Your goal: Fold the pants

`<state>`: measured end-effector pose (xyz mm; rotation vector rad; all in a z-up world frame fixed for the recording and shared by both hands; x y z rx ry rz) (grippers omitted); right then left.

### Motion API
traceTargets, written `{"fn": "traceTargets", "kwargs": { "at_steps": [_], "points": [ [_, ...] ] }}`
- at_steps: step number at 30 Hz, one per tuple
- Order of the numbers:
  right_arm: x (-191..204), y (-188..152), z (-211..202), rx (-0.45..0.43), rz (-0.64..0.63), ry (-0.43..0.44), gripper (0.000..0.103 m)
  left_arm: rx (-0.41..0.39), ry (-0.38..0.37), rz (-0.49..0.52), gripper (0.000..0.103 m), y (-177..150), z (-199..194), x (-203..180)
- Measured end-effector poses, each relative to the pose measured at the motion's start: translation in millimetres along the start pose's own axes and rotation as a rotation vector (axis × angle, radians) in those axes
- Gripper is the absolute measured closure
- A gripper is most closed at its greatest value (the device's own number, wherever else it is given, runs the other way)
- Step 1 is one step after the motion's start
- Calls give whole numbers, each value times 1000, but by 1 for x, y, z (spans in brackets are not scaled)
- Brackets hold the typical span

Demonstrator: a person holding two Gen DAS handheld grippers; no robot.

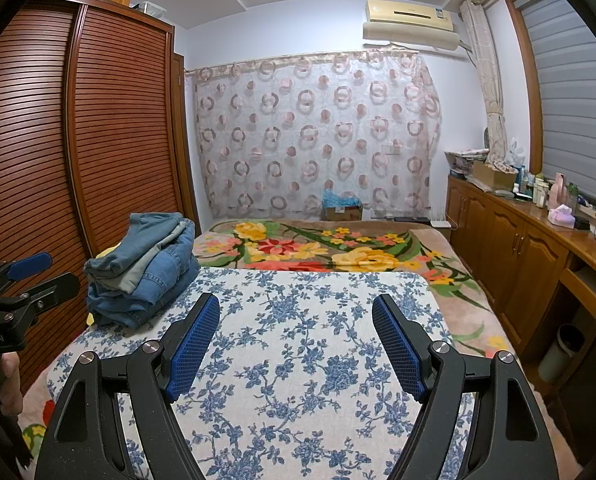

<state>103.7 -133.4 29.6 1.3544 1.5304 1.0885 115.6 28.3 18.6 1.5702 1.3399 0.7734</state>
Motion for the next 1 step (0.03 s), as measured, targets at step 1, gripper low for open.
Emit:
{"fn": "traceTargets", "kwargs": {
  "at_steps": [1],
  "points": [
    [0, 0, 0, 0, 0, -1, 23, 0, 0, 0, 0, 0, 0, 0]
  ]
}}
Point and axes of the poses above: each gripper's, at about its wrist camera, not at the fingertips, and z roughly the way its jaws point, x to its left, y to its top, the point moved 10 cm from there along z, roughly the way its jaws point, and after that the axes turned 10 degrees about -y, right-handed, at the moved point
